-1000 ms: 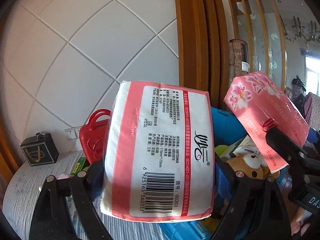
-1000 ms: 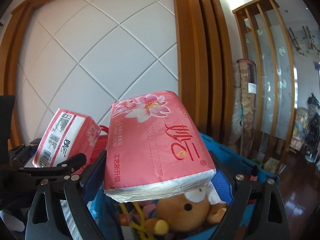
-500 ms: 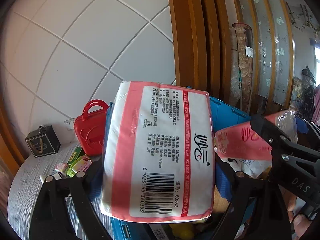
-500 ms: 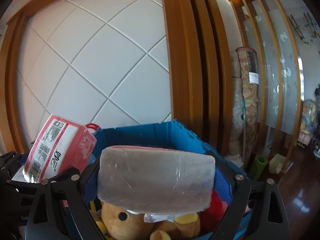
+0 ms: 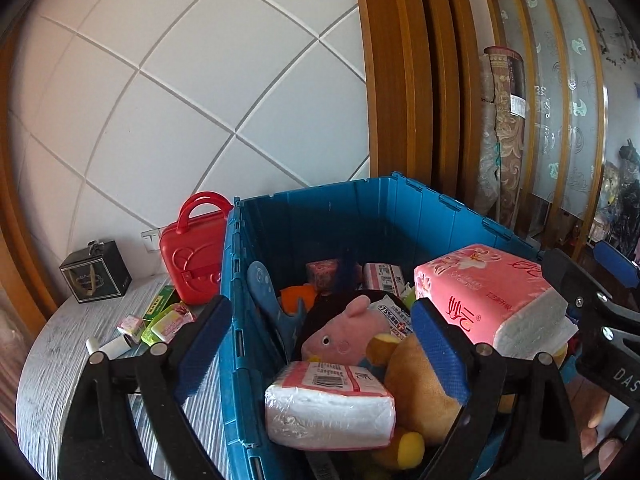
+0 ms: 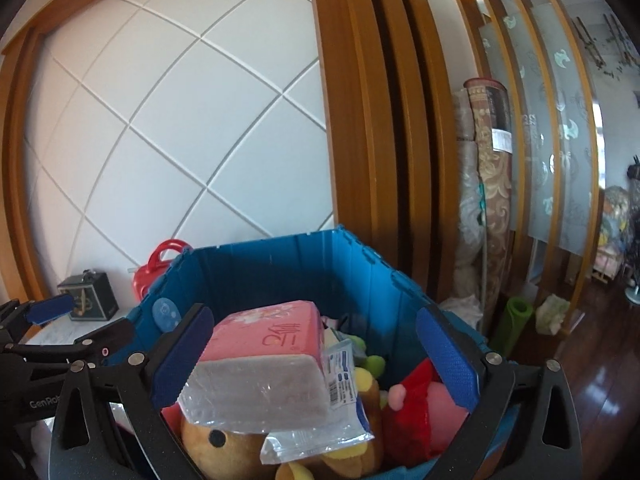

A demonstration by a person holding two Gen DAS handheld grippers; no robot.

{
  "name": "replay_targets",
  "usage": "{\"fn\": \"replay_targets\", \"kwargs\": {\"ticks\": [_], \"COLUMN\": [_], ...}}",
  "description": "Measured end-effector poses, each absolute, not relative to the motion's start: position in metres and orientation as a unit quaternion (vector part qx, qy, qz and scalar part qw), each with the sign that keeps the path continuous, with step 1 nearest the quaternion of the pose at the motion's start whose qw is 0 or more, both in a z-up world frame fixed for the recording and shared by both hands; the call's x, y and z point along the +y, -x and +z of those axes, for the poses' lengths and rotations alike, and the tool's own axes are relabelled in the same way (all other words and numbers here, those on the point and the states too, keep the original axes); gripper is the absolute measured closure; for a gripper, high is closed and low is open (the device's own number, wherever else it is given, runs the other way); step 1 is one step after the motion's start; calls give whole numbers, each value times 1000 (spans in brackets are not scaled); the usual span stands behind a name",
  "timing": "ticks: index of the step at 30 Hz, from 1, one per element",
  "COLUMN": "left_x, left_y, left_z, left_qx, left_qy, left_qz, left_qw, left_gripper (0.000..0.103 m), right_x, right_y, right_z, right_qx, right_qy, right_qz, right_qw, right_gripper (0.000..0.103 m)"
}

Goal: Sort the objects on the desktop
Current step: 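Open both tools to drop the tissue packs into the crate, then move both open tools back over the bed toward the lint roller tubes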

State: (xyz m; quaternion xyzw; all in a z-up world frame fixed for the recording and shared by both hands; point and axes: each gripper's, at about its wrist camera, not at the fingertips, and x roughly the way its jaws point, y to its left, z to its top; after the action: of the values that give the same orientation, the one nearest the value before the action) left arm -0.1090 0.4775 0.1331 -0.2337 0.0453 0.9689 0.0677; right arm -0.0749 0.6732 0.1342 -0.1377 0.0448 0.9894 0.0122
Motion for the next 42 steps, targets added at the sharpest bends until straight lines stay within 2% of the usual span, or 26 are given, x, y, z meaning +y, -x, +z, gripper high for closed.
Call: {"fn": "replay_targets", "kwargs": {"ticks": [13, 27, 35, 42], "left_x": [410, 209, 62, -38], "left_y": [99, 99, 131, 167], "left_z": [135, 108, 64, 12], "left_qx": [7, -45, -46, -71], "left_qy": [220, 224, 286, 352], "left_qz": [974, 973, 954, 928], "left_qw": [47, -26, -76, -103], "left_gripper": [11, 11, 11, 11], "right_x": [617, 431, 290, 203], "right_y": [62, 62, 115, 191], "right_z": [152, 167, 134, 65], "right_qx": [31, -12, -1, 26], "right_qy": [136, 124, 193, 321], "right_qz": [989, 982, 967, 931], "right_qw": [-49, -143, -164, -171], "right_gripper": [0, 0, 0, 0]}}
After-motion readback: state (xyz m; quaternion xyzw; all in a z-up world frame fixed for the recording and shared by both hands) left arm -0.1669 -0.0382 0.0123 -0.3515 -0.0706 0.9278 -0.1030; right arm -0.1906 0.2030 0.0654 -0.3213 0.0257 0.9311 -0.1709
